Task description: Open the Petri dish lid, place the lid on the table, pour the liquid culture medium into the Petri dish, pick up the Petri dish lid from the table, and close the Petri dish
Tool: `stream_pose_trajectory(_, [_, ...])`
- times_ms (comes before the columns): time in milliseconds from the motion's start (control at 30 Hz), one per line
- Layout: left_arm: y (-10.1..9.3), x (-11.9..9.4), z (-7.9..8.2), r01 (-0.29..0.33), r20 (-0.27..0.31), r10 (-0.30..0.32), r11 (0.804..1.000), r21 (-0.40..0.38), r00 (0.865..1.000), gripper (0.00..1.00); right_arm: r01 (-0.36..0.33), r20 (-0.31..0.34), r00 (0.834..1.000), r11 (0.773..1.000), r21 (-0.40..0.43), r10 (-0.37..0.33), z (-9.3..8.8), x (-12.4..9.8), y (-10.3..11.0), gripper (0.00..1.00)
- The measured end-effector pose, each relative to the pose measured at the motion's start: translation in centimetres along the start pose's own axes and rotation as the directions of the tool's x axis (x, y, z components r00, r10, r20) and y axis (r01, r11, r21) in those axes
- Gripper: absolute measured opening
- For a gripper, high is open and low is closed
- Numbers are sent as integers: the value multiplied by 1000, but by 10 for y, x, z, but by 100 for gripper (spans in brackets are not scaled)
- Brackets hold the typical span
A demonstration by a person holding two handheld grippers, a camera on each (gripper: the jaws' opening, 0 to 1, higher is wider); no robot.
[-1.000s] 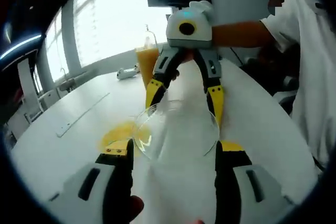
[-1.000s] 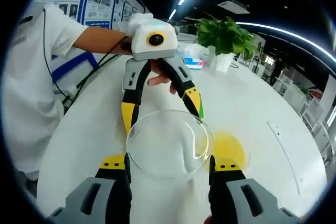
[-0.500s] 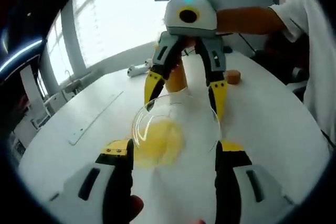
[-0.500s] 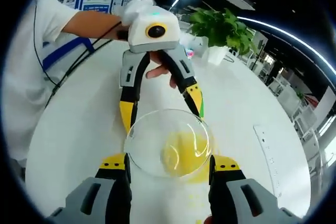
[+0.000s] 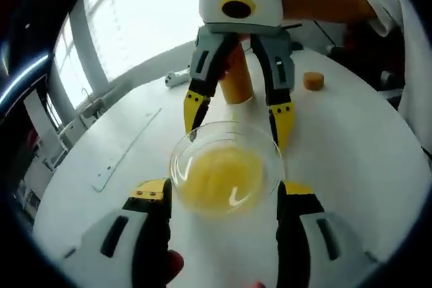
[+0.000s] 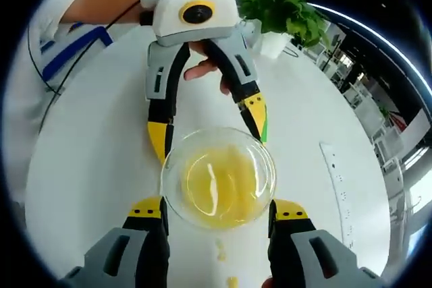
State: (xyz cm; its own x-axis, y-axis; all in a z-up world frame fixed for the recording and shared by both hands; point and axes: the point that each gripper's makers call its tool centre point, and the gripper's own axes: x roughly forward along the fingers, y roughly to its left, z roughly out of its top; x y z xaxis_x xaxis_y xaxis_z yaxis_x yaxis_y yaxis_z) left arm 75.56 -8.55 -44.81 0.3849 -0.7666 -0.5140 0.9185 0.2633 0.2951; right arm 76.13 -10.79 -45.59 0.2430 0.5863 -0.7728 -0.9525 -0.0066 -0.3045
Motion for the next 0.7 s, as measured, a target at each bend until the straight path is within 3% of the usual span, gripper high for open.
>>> stream_pose_trajectory(400, [4,7,-7,4,-4,-4,1000,-13,1000,54,0,-33,999,1000,-4,0,-6,6,-7,54])
stream_pose_trajectory(500, [5,8,-6,7,6,-7,1000,-25,1000,54,-18,-69,997,1000,11,19,-11,11,-13,54])
stream_pose_trajectory(567, [6,9,-4,21,8,-20,999,-43,1000,54,-46,-102,993,997,66,53,-16,13,-13,55])
stream_pose_trajectory(700, [5,10,-6,33,-6,-34,997,-66,999,55,-59,-110,992,996,60,65,-16,11,-9,55])
